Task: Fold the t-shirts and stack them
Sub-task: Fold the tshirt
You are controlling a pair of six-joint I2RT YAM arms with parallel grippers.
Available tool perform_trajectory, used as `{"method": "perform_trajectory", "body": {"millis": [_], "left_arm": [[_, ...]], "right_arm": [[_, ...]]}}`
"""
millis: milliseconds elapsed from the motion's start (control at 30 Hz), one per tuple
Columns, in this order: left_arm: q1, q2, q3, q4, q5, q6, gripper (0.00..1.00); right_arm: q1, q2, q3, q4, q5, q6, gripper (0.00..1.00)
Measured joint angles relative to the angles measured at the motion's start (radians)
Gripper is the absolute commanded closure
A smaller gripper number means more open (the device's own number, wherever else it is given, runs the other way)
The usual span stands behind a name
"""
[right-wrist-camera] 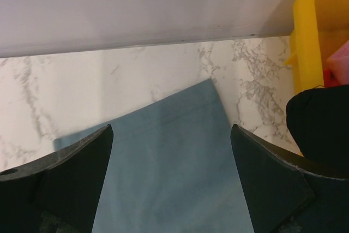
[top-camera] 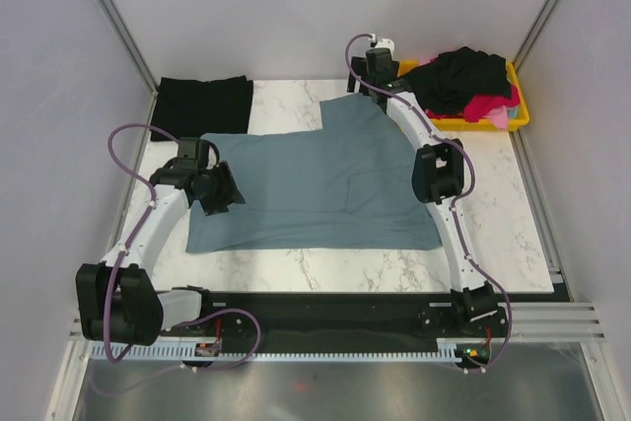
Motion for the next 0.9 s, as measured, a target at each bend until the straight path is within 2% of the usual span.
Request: {"method": "perform_trajectory", "body": {"millis": [367,500,533,700,767,900], "left_arm": [[-0.011,0.0,0.0,0.0,-0.013,0.0,0.44],[-0.012,0.002,0.0,0.0,-0.012,0.0,0.44],[-0.012,0.002,0.0,0.0,-0.012,0.0,0.44],[-0.013,0.002,0.0,0.0,-0.012,0.0,0.44],[-0.013,0.002,0.0,0.0,-0.012,0.0,0.44],[-0.013,0.002,0.0,0.0,-0.012,0.0,0.44]], "right_arm": [[-0.039,0.16,0.024,0.145,0.043,0.018,0.12],[-0.039,0.16,0.026,0.161,0.036,0.031,0.26],[-0.039,0.16,0.027,0.162,0.031,0.032,0.33],[-0.029,0.176,0.036,0.17,0.018,0.041,0.44],[-0.025,0.182,0.037,0.183,0.018,0.04,0.54],[-0.021,0.182,0.037,0.183,0.01,0.048,0.6]]}}
